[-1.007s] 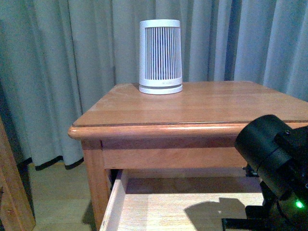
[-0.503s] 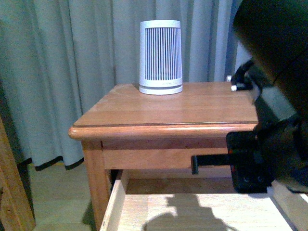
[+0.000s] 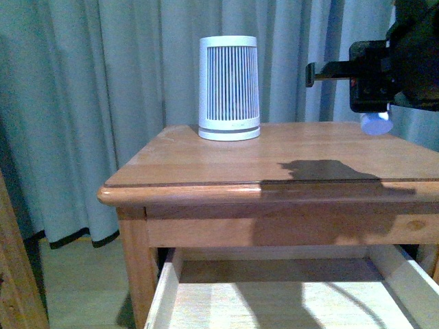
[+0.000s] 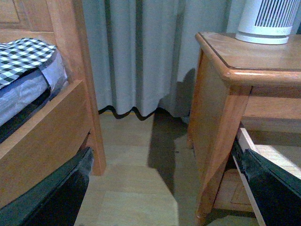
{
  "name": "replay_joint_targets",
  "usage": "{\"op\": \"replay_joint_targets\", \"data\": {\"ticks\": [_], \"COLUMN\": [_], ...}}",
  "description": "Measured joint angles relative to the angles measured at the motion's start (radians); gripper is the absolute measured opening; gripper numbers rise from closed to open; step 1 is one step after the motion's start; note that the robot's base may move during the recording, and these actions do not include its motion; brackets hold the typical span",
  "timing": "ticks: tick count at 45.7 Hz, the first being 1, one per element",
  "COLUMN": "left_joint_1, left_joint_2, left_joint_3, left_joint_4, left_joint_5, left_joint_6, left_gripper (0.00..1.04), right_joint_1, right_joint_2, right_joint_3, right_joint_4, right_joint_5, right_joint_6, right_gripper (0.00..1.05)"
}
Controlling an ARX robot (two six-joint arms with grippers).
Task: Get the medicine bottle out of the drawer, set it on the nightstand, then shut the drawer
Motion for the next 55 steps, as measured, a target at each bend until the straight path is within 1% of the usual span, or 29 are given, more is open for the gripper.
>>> {"op": "replay_joint_targets", "data": {"ticks": [2,6,11,27,28,29,32,37,42,43,45,51,55], "left_joint_1": [0.0,0.0,0.0,0.0,0.0,0.0,0.0,0.0,0.0,0.0,0.0,0.0,0.0], "left_joint_2": [0.0,0.0,0.0,0.0,0.0,0.0,0.0,0.0,0.0,0.0,0.0,0.0,0.0], "left_joint_3": [0.0,0.0,0.0,0.0,0.0,0.0,0.0,0.0,0.0,0.0,0.0,0.0,0.0], "left_joint_4": [0.0,0.0,0.0,0.0,0.0,0.0,0.0,0.0,0.0,0.0,0.0,0.0,0.0], "left_joint_5": [0.0,0.0,0.0,0.0,0.0,0.0,0.0,0.0,0.0,0.0,0.0,0.0,0.0], "left_joint_6": [0.0,0.0,0.0,0.0,0.0,0.0,0.0,0.0,0.0,0.0,0.0,0.0,0.0], "left_gripper": [0.98,0.98,0.98,0.98,0.98,0.98,0.98,0.98,0.98,0.98,0.98,0.98,0.98], "right_joint_1": [-0.015,-0.053,-0.079,-0.089,-0.089,-0.091,-0.094,-0.097,-0.097,-0.097,-0.097,-0.092,-0.092], "right_joint_2": [0.043,0.166,0.286,0.405,0.406,0.407,0.41,0.41,0.404,0.401,0.397,0.35,0.294], "right_joint_3": [0.038,0.147,0.252,0.397,0.397,0.397,0.391,0.385,0.37,0.364,0.361,0.346,0.323], "right_joint_4": [-0.009,-0.08,-0.151,-0.167,-0.162,-0.156,-0.144,-0.112,-0.069,-0.049,-0.045,-0.023,-0.016], "right_joint_5": [-0.014,-0.053,-0.067,-0.084,-0.087,-0.096,-0.098,-0.101,-0.098,-0.097,-0.099,-0.099,-0.08], "right_joint_6": [0.007,0.048,0.087,0.122,0.12,0.117,0.105,0.09,0.062,0.05,0.048,0.014,-0.006], "right_gripper": [0.26,0.26,0.26,0.26,0.3,0.37,0.49,0.72,0.91,0.97,0.99,0.98,0.98]}}
